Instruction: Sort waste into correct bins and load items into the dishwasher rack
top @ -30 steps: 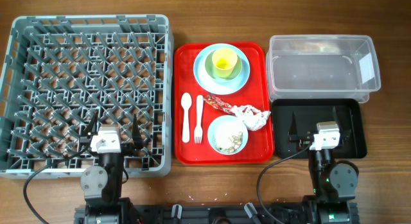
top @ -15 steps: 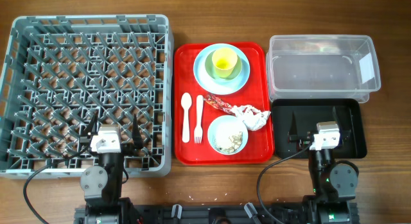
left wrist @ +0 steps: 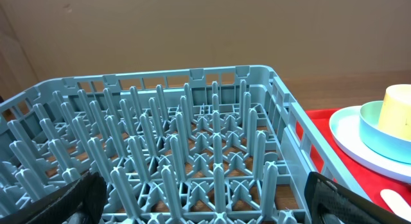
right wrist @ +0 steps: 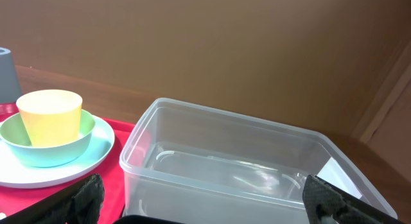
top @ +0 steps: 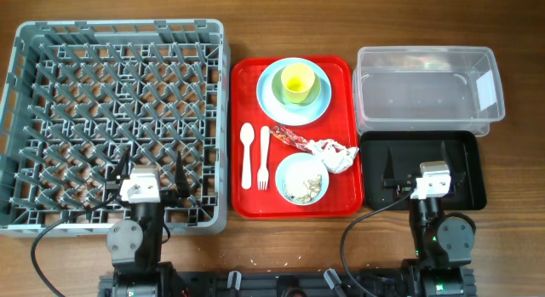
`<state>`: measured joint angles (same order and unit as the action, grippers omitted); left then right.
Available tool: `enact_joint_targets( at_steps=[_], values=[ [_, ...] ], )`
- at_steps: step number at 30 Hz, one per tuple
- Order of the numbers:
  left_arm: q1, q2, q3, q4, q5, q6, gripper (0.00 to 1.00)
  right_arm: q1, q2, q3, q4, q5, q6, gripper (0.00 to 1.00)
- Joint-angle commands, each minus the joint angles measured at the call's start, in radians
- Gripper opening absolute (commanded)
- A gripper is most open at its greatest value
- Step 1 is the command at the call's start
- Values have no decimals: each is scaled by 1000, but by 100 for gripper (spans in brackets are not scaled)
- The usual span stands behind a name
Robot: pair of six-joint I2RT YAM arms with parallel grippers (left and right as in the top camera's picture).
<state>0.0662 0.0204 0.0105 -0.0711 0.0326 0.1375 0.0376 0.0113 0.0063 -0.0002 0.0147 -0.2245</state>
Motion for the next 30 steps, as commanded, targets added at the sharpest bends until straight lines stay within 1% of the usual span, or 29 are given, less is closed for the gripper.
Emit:
enact_joint_targets(
  at_steps=[1,15,18,30],
  values=[
    [-3,2,-5,-3,23,13,100,-4,3,-1,6,-16,17,100],
    [-3,2,-5,-3,23,13,100,-4,3,-1,6,-16,17,100],
    [-3,2,-5,1,-8,13,100,-4,3,-1,6,-16,17,100],
    [-3,2,-5,-1,19,13,100,-4,3,-1,6,-16,17,100]
  ],
)
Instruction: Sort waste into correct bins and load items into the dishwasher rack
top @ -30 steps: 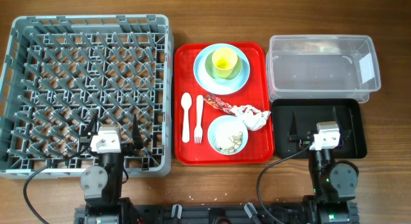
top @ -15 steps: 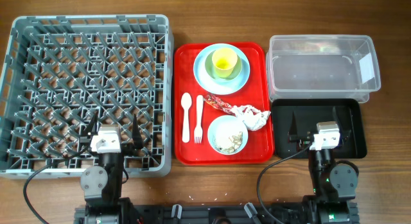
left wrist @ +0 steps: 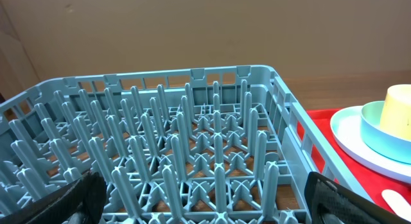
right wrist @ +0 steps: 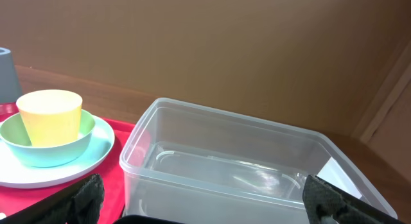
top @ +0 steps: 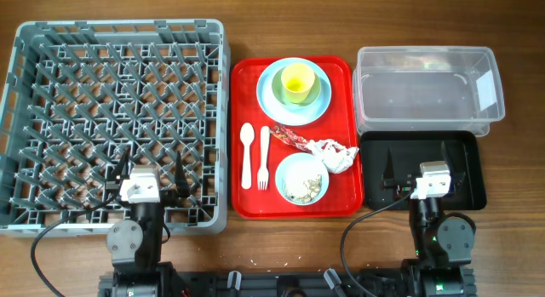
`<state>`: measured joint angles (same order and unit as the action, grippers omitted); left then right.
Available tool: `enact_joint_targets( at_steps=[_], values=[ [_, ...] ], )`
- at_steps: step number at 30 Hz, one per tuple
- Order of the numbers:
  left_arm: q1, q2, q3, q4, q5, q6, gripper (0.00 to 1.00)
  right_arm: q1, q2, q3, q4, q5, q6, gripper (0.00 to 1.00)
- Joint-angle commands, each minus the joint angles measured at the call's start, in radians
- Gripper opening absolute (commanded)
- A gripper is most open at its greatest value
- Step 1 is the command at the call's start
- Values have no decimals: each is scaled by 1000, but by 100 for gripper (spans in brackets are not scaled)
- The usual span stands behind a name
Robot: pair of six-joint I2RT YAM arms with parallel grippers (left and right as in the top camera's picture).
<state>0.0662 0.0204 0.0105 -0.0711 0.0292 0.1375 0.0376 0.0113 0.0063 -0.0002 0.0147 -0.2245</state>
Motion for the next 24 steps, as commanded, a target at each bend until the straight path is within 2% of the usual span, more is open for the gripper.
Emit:
enact_joint_targets(
  at_steps=[1,6,14,19,22,24],
  values=[
    [-3,2,-5,-1,22,13,100,-4,3,-1,6,-16,17,100],
    [-3,2,3,51,36,8,100,-4,3,-1,6,-16,17,100],
    [-3,11,156,1,120,-183,100,-4,3,-1,6,-16,17,100],
    [-3,190,408,-194,164,-198,100,-4,3,-1,6,-16,17,100],
    [-3,378,603,-312,261,-198,100,-4,3,-1,6,-16,17,100],
    [-3,528,767,-446,359,-198,100,-4,3,-1,6,-16,17,100]
  ],
)
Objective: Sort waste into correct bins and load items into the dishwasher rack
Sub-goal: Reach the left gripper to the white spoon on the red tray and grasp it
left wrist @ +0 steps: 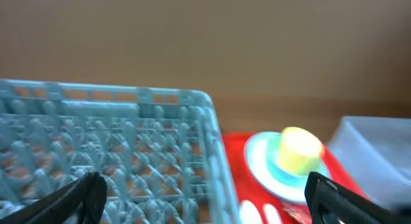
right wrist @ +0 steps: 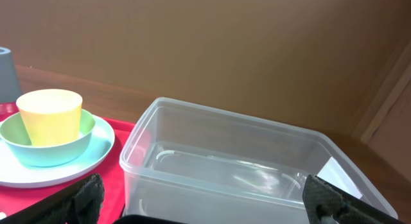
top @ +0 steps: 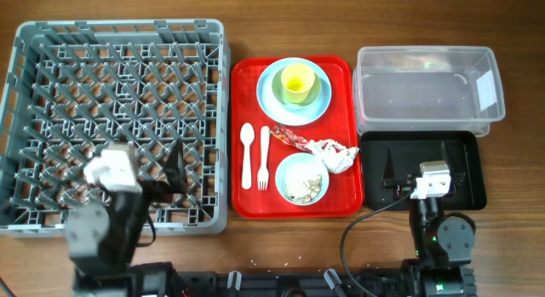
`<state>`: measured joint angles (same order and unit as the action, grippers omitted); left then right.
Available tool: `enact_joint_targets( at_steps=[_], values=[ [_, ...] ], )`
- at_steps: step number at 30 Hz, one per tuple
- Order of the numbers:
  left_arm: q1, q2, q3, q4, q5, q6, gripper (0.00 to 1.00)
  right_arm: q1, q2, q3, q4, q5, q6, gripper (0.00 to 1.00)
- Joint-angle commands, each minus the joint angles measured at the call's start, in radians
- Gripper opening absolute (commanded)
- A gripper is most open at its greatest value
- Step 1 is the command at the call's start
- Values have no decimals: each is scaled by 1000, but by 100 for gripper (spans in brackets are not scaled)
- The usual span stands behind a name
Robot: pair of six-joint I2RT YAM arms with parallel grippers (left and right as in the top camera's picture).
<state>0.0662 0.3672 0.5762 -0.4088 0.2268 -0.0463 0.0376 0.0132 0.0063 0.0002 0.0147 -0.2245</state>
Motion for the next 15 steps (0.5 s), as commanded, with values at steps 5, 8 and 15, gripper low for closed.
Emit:
enact_joint_targets(
  at_steps=[5,8,15],
  values=[
    [-3,531,539,-311,286,-48,100,-4,1,-1,6,-17,17,100],
    [-3,619,569,-254,502,-197,100,-4,1,-1,6,-16,17,100],
    [-45,768,568,-293,546,-363,64,-4,1,-1,6,-16,17,100]
  ],
)
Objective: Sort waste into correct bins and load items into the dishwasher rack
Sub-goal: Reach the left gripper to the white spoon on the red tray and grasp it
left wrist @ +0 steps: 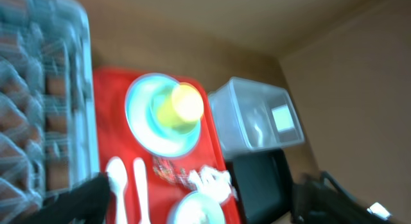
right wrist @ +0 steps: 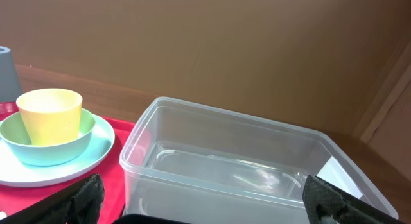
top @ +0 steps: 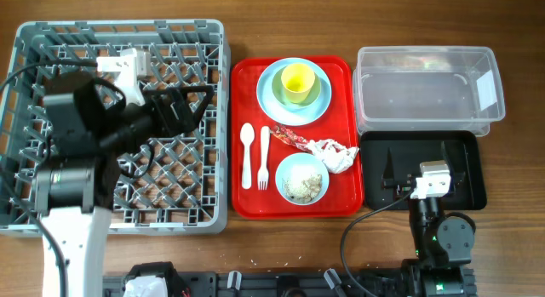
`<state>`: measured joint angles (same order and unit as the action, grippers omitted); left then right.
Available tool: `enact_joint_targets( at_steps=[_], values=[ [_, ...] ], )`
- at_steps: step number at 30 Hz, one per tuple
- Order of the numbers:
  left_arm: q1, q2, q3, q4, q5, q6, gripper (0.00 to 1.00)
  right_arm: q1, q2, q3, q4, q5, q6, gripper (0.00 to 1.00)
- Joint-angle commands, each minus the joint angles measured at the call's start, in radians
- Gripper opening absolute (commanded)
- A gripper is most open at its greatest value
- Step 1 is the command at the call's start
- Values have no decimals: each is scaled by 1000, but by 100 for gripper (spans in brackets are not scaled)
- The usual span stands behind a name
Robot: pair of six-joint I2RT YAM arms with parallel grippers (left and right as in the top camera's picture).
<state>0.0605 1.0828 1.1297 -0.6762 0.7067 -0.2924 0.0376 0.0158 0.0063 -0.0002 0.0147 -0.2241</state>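
A red tray point(top: 247, 203) holds a pale blue plate with a green bowl and yellow cup point(top: 295, 82). Also on it are a white spoon point(top: 247, 152), a white fork point(top: 263, 157), a printed wrapper point(top: 292, 137), a crumpled tissue point(top: 334, 154) and a white bowl of scraps point(top: 301, 179). The grey dishwasher rack point(top: 51, 42) stands to the left. My left gripper point(top: 194, 110) hangs open and empty above the rack, pointing towards the tray. My right gripper point(top: 417, 165) rests open and empty over the black bin point(top: 464, 191).
A clear plastic bin point(top: 426, 84) sits behind the black bin at the right. The left wrist view is blurred and looks down on the tray and both bins. Bare wood table surrounds everything.
My left arm has risen from low at the rack's front part to high over its middle. Its camera now looks down on the tray. The right arm has not moved.
Both arms first rested at the table's near edge, grippers open, left facing the rack and right facing the clear bin. Then the left arm had lifted and turned rightward. Now it is over the rack, facing the tray. Nothing on the tray has moved.
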Motion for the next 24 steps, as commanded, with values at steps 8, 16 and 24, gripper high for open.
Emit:
enact_joint_targets(
  at_steps=[8,16,24],
  values=[
    [-422,146,15,-112,-513,-174,28,-4,-2,-1,6,-16,17,100],
    [-647,381,15,-120,-692,-215,17,-4,-2,-1,6,-16,16,100],
    [-653,576,15,-129,-761,-322,8,-4,-2,-1,6,-16,17,100]
  ],
)
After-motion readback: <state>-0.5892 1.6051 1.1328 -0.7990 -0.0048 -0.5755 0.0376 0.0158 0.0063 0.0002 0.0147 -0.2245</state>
